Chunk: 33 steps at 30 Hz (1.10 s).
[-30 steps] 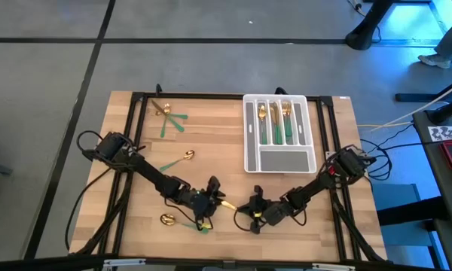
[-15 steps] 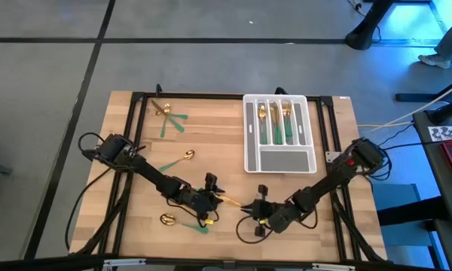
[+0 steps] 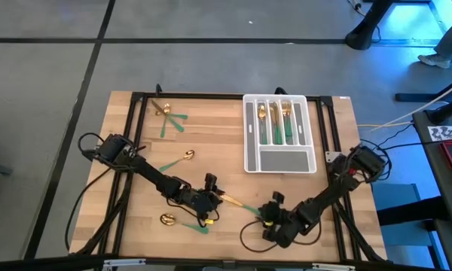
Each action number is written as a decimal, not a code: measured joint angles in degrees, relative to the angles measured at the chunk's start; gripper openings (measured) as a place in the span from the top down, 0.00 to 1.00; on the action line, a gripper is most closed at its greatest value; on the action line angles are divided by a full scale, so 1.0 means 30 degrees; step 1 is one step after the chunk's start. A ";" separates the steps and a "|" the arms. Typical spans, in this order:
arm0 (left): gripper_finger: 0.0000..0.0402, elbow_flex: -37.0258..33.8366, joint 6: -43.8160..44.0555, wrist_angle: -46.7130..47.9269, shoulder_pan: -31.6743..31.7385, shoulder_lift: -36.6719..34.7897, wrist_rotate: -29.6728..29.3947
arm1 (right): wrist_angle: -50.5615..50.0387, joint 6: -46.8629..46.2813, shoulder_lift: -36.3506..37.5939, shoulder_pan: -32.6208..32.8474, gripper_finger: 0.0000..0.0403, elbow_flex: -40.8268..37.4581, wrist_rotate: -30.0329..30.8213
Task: Sort silverware
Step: Put the green knife into the silverware tray
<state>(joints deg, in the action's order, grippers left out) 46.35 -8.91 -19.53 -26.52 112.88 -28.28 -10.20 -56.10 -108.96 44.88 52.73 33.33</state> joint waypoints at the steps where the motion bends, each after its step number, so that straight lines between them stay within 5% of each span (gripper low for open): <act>1: 0.56 0.0000 0.0005 -0.0004 0.0000 0.0000 0.0002 | 0.0015 -0.0370 -0.0230 0.0147 0.62 0.0001 0.0217; 8: 0.56 -0.0007 0.0044 -0.0006 0.0000 0.0000 0.0053 | 0.0049 -0.2237 -0.0764 0.1085 0.65 -0.0021 0.1951; 16: 0.56 0.0000 0.0086 -0.0006 -0.0007 0.0000 0.0068 | -0.0027 -0.2397 -0.1593 0.1150 0.67 0.0021 0.1371; 23: 0.56 -0.0044 0.0947 -0.0349 -0.0048 0.0000 0.0089 | 0.0252 -0.3092 -0.2386 0.1248 0.84 0.0059 0.2870; 33: 0.56 -0.0044 0.0587 -0.2044 0.0317 0.0074 0.2430 | 0.0350 -0.2769 -0.2386 0.1210 0.84 0.0059 0.2905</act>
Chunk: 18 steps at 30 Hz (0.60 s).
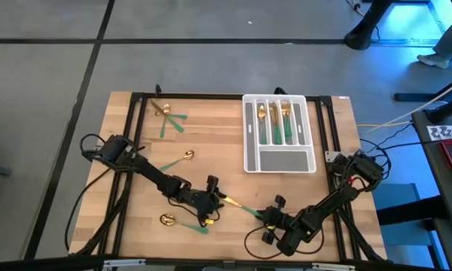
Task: Sort silverware
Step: Put the green knife into the silverware tray
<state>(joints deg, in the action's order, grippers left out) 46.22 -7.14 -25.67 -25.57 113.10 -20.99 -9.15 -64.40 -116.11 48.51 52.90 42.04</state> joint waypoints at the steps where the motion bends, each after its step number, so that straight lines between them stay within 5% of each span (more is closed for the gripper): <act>1: 0.56 0.0000 0.0527 -0.0005 0.0255 -0.0001 0.0529 | 0.0035 0.0014 -0.0007 0.0000 0.84 0.0000 0.0012; 5: 0.56 0.0044 0.1520 0.0549 0.1308 -0.0038 0.2611 | 0.0217 0.0082 -0.0041 -0.0015 0.84 -0.0007 0.0184; 11: 0.57 0.0160 -0.0886 0.1438 0.2152 -0.0088 0.3320 | 0.0321 0.0117 -0.0044 -0.0015 0.84 -0.0007 0.0241; 18: 0.72 0.0153 -0.4924 0.1761 0.2525 -0.0125 0.3277 | 0.1745 0.1208 -0.0153 -0.0051 0.84 -0.0081 0.0401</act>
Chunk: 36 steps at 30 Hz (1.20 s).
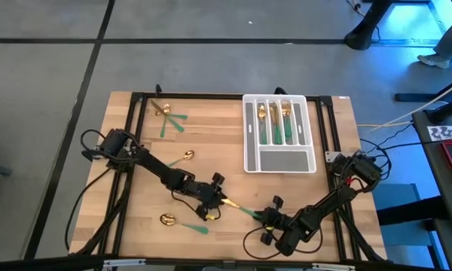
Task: Sort silverware
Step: Put the green knife into the silverware tray
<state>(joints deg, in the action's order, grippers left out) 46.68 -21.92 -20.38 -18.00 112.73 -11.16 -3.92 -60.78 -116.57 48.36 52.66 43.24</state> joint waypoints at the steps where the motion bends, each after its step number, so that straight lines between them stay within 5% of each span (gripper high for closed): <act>1: 0.74 0.0000 -0.0663 0.0006 0.0040 -0.0001 -0.0019 | 0.0333 0.0173 -0.0008 0.0000 0.84 -0.0014 -0.0007; 13: 0.84 -0.0102 -0.2729 -0.0772 -0.0238 0.0073 -0.1861 | 0.2621 0.1411 -0.0073 -0.0036 0.85 -0.0065 -0.0625; 22: 0.84 -0.0160 0.1934 -0.1539 -0.0628 -0.0703 -0.2589 | 0.2967 0.3016 0.0541 -0.0010 0.90 -0.0109 -0.1113; 28: 0.84 -0.0007 0.1779 -0.1756 -0.1700 -0.2248 -0.2402 | 0.1734 0.4522 0.2150 0.0015 0.93 -0.0213 -0.0503; 36: 0.84 -0.0022 0.2225 -0.1653 -0.2739 -0.2588 -0.2142 | 0.1277 0.3028 0.3665 -0.1060 0.75 0.0029 -0.1374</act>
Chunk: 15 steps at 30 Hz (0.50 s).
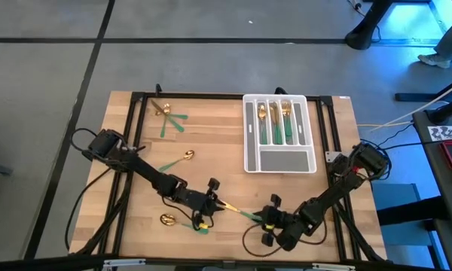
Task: Sort silverware
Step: Put the green knife into the silverware tray
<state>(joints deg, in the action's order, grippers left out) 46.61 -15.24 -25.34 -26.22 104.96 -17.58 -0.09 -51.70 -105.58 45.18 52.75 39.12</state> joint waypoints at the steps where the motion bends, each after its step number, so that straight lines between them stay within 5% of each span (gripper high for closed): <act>1: 0.84 0.0007 0.0350 0.0008 -0.0018 0.0002 0.0029 | 0.0010 0.0331 -0.0003 -0.0214 0.70 0.0120 -0.0343; 8: 0.84 0.0032 0.2001 0.0329 -0.0001 -0.0005 0.0087 | 0.0011 0.3102 -0.2078 -0.1789 0.50 0.2120 -0.1416; 15: 0.84 0.0017 0.2945 0.0922 -0.0015 -0.0020 0.0159 | -0.1418 0.2210 -0.4008 -0.2818 0.60 0.3609 -0.1837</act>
<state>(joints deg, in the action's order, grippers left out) 46.66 -6.41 -22.58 -26.26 104.90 -17.11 -4.34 -45.07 -117.60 36.72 63.58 33.61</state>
